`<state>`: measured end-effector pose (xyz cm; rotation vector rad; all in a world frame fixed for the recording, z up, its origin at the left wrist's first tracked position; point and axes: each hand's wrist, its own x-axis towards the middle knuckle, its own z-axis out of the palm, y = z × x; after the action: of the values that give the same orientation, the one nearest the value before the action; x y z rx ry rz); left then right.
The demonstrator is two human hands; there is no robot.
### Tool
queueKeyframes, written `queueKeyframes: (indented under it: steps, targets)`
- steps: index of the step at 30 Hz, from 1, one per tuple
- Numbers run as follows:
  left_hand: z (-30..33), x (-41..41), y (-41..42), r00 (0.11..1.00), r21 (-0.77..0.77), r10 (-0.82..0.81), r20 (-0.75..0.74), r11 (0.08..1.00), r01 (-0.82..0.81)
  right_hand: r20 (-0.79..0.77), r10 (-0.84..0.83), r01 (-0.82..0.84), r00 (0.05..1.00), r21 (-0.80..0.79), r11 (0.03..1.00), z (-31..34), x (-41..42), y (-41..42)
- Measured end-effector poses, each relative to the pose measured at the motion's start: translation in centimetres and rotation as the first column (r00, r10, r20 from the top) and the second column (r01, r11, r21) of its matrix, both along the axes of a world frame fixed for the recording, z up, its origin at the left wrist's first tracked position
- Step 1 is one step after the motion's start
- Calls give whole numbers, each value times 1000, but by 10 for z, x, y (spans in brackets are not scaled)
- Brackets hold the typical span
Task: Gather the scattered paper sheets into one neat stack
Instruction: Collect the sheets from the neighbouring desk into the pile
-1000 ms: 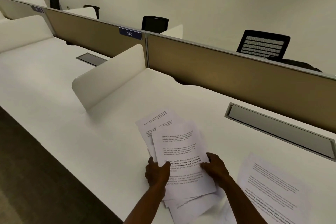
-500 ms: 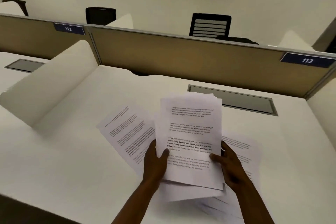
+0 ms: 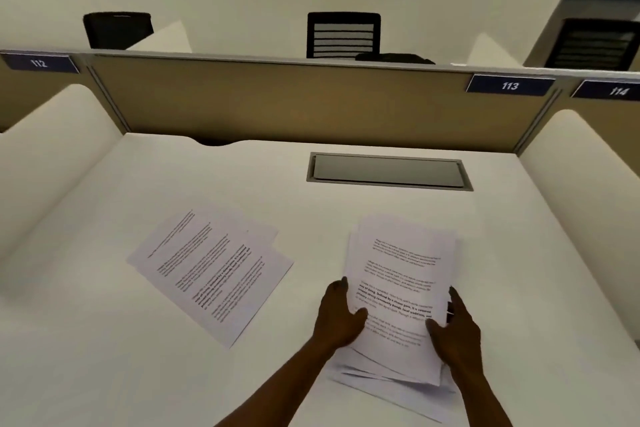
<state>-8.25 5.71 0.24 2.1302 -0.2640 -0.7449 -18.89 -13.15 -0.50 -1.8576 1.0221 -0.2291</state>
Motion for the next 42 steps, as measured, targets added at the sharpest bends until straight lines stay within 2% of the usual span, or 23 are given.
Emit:
queueKeyframes:
  steps: [3,7,11,16,26,42]
  targets:
    - [-11,-15,-2,999,15,-10,48,1000,9,-28,12,-15,1000,-137,990,-7,-3,1]
    - [-20,-26,-4,993,27,-30,114,999,27,-81,41,-60,996,-244,968,-15,-4,1]
    - [-24,-25,-6,983,37,33,183,998,-41,-148,103,-152,984,-371,916,-24,-7,-7]
    - [-30,-27,-7,976,45,75,206,995,-86,-187,178,-238,966,-381,893,-34,-7,-22]
    - [-38,-38,8,974,-45,140,176,990,-134,-3,134,-125,991,-382,915,-46,-3,-26]
    - [-57,-43,11,910,38,39,413,997,-60,-36,187,-182,982,-465,866,-51,-5,-25]
